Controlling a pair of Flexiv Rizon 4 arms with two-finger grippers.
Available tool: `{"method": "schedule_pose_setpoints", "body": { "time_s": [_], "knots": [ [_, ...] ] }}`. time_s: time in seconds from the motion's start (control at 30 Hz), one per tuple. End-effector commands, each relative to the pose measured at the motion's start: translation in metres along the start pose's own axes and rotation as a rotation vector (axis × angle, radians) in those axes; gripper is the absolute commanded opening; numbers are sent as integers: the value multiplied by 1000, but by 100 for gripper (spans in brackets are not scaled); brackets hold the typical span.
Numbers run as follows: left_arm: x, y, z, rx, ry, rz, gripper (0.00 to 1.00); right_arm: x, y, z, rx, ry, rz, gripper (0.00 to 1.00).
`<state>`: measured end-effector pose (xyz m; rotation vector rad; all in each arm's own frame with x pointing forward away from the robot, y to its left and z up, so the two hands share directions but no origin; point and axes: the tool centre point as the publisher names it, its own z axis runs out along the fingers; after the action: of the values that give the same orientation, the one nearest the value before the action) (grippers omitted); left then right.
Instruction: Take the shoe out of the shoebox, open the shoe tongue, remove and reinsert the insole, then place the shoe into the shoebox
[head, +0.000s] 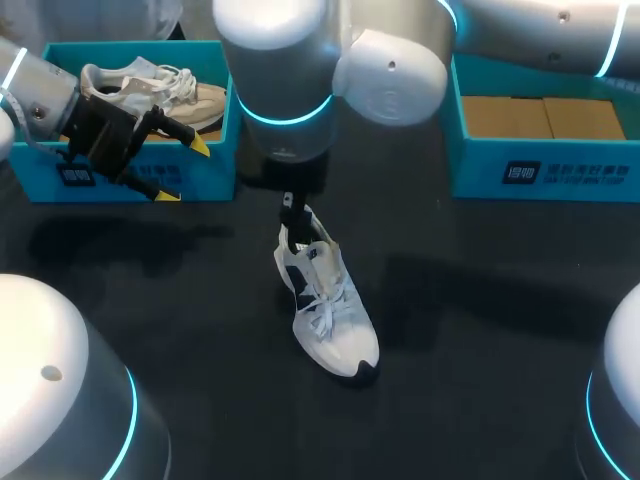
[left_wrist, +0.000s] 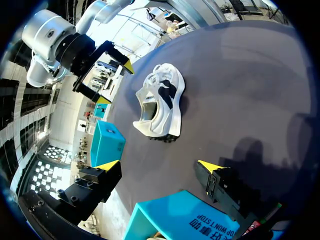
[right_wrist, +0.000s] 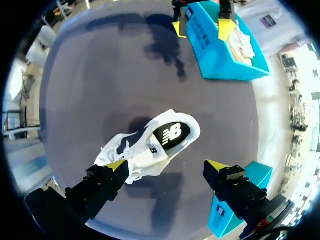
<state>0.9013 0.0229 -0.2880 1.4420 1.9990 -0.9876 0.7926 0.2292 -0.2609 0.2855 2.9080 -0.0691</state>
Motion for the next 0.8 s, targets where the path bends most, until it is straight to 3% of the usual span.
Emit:
{"method": "schedule_pose_setpoints", "body": {
  "time_s": [0.03, 0.4, 0.8],
  "knots": [
    [0, -1, 0, -3, 3, 0, 100, -10, 3, 6, -16, 20, -40, 100],
    [0, -1, 0, -3, 3, 0, 100, -42, 20, 27, -85, -3, -289, 100],
    [0, -1, 0, -3, 3, 0, 100, -61, 40, 59, -37, 30, -439, 100]
  ]
}}
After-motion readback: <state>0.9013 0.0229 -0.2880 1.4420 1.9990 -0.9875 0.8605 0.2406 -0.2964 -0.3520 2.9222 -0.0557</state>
